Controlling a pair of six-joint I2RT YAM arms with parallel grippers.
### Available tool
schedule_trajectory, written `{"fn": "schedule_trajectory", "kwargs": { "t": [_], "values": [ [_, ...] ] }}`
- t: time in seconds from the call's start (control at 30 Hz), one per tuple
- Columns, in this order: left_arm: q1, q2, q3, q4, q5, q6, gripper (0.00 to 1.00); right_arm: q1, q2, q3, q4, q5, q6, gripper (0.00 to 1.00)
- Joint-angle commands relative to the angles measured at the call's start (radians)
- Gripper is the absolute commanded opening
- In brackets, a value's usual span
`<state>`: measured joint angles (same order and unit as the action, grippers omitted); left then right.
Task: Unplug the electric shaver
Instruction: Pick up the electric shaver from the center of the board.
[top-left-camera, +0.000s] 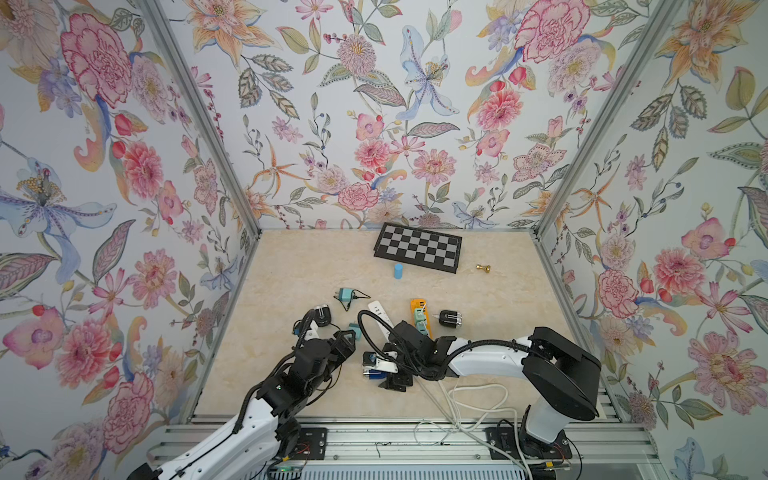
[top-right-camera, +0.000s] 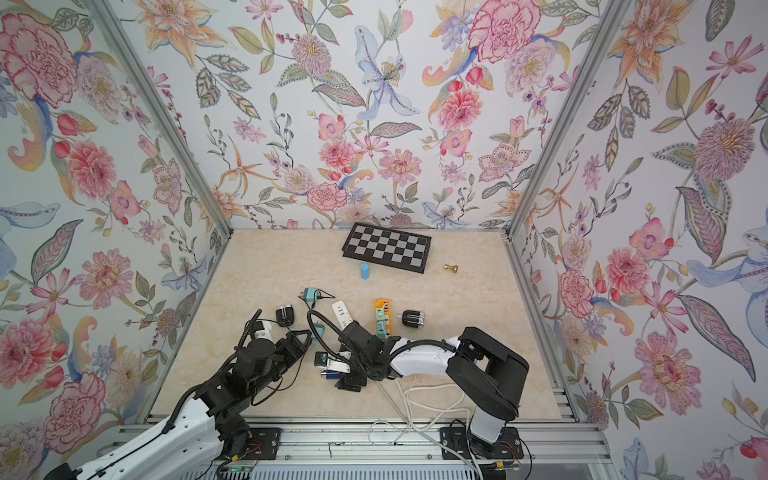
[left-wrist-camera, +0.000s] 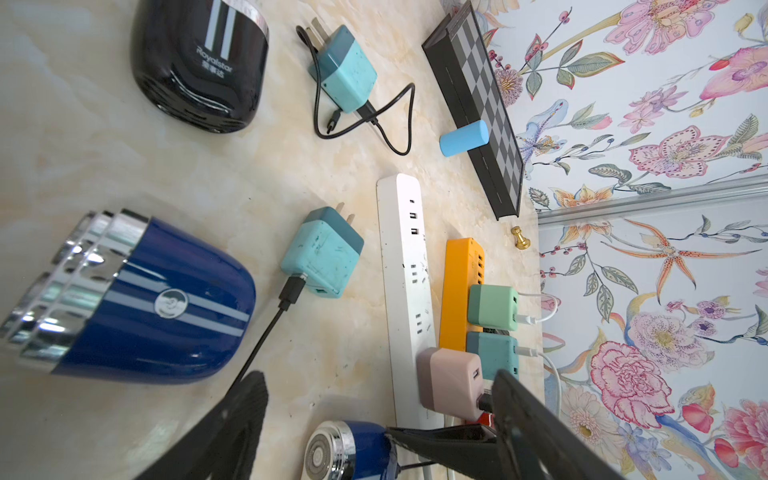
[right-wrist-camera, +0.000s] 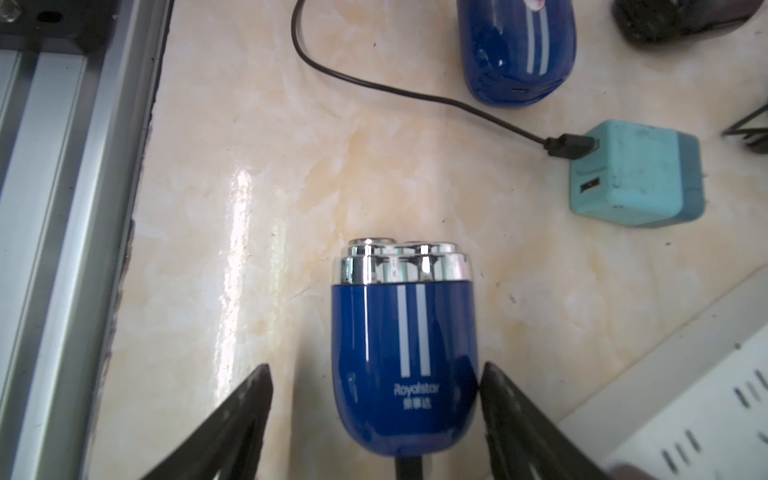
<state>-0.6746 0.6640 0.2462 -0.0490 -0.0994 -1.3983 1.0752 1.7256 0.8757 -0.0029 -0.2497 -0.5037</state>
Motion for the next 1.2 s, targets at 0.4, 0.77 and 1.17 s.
{"fn": "schedule_trajectory", "kwargs": {
  "t": [0.4, 0.77, 1.17],
  "values": [
    [-0.05, 0.052, -0.039, 0.066, -0.071, -0.089, 0.86, -0.009, 0.067, 0.025, 0.053, -0.023, -0.017, 0.73],
    [-0.076, 0.031, -0.06, 0.093, -0.091, -0.128, 0.86, -0.012, 0.039, 0.005, 0.103, -0.035, 0.022, 0.6],
    [-0.092, 0.058, -0.078, 0.23, -0.097, -0.118, 0.85, -0.038, -0.097, -0.021, 0.127, -0.096, 0.097, 0.55]
  ]
}}
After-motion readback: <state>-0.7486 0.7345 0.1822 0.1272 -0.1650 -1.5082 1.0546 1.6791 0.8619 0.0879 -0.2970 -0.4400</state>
